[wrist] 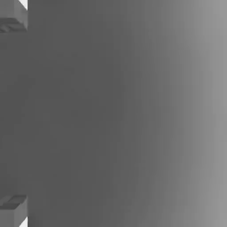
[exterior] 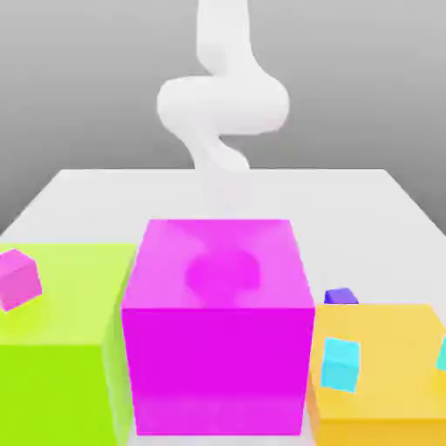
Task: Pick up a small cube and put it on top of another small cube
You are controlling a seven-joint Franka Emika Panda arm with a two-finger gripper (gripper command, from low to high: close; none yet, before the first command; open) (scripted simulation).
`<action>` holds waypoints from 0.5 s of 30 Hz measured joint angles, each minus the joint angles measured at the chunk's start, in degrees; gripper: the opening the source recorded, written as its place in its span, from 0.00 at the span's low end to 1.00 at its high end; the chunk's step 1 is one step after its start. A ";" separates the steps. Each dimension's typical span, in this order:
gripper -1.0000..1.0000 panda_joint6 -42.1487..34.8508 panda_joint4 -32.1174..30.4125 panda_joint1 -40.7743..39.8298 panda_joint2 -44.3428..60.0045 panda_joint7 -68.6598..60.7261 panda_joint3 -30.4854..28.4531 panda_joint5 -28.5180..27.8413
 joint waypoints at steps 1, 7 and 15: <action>0.50 1.52 -1.84 0.93 1.71 0.73 0.92 0.89; 0.50 10.35 -12.55 6.62 11.63 5.42 7.23 5.58; 0.50 23.53 -27.90 15.11 26.70 14.15 18.16 10.05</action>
